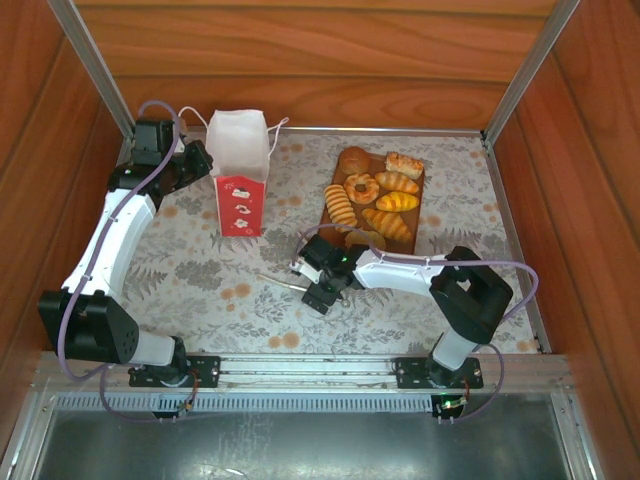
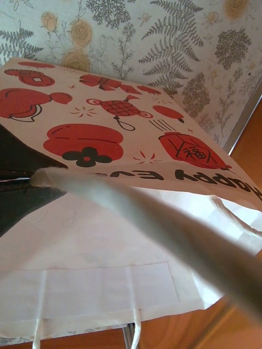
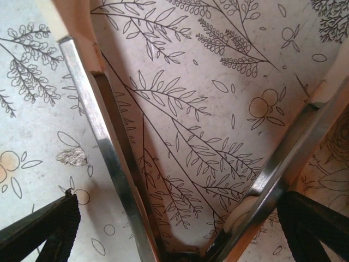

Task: Place the fake bread into the paper bag

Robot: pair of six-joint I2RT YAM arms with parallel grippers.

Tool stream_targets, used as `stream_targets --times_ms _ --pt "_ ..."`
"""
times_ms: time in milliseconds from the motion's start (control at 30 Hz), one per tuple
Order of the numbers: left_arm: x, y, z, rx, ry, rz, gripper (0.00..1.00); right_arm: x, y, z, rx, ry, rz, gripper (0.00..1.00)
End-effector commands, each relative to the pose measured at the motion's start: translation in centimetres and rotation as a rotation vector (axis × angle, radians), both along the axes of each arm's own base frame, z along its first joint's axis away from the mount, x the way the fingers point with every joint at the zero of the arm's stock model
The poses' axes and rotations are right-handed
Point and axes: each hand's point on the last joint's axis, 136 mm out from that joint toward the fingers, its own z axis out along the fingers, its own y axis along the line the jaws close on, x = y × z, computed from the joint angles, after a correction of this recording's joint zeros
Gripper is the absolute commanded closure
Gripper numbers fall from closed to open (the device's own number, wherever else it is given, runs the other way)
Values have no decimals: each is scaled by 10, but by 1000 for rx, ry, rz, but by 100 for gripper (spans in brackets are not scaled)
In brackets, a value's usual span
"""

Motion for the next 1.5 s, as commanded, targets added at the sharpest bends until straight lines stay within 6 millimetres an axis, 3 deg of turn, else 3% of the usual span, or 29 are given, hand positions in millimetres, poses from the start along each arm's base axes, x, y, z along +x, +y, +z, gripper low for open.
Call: stream_targets --times_ms 0,200,633,1000,1333,1467 --pt "-5 -3 13 3 -42 -17 100 10 7 -7 12 -25 -51 0" --pt "-7 -1 15 7 -49 -13 100 17 15 -8 65 18 -125 0" --pt "-9 2 17 13 -58 0 100 10 -8 -28 1 108 -164 0" --pt "-12 2 17 10 -59 1 100 13 -8 -32 7 87 -166 9" --pt "-14 4 21 14 -68 11 100 21 -11 -7 124 68 -227 25" --pt "-14 5 25 16 -79 11 100 24 -10 22 219 79 -240 30"
